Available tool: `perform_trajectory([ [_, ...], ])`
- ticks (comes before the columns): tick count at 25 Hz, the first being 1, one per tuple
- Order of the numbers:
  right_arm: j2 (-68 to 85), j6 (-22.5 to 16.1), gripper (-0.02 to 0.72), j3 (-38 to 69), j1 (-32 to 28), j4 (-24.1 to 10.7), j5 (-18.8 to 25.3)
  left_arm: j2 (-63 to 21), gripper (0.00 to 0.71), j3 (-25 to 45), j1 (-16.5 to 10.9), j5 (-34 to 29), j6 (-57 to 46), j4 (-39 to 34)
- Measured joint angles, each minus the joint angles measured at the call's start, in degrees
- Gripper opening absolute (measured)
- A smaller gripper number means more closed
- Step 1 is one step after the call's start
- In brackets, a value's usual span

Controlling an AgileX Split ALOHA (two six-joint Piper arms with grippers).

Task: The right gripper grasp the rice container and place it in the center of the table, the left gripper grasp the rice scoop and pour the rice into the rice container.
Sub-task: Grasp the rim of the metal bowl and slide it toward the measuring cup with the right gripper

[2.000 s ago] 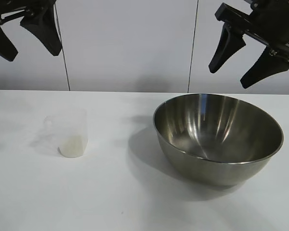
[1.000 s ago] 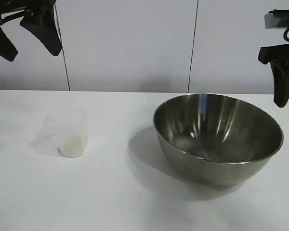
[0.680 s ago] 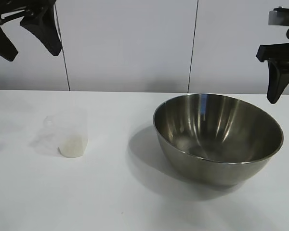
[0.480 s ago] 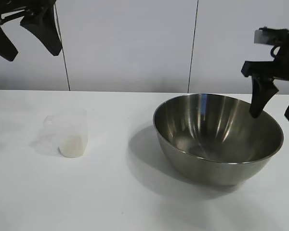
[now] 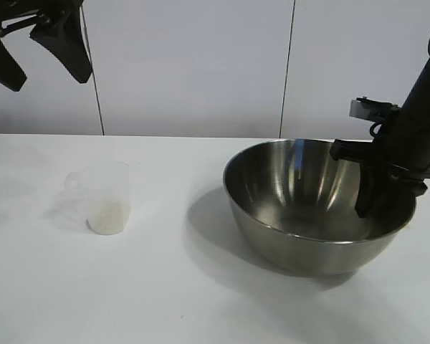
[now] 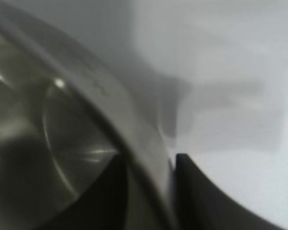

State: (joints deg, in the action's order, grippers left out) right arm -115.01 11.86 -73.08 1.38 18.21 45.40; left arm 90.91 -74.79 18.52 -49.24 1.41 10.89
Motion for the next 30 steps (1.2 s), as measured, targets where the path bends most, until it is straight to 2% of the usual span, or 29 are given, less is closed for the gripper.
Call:
perform_trajectory([
  [4,0.00,2.80,0.017,-0.48,0.00,2.57,1.43,0.00,0.597,0.00,0.00,0.00,0.00,0.00],
  [9,0.05,9.19,0.016,-1.46,0.14,11.18,4.96,0.00,0.597,0.00,0.00,0.00,0.00,0.00],
  [12,0.11,9.52,0.016,-1.54,1.88,13.38,3.89,0.00,0.597,0.00,0.00,0.00,0.00,0.00],
  [19,0.11,6.50,0.016,-1.54,9.42,13.58,-0.72,0.00,0.597,0.00,0.00,0.00,0.00,0.00],
  [26,0.11,-1.49,0.015,-1.54,11.37,7.29,-1.90,0.00,0.597,0.00,0.00,0.00,0.00,0.00],
  [30,-1.86,-2.79,0.013,-1.61,11.37,7.19,-1.62,0.00,0.597,0.00,0.00,0.00,0.00,0.00],
])
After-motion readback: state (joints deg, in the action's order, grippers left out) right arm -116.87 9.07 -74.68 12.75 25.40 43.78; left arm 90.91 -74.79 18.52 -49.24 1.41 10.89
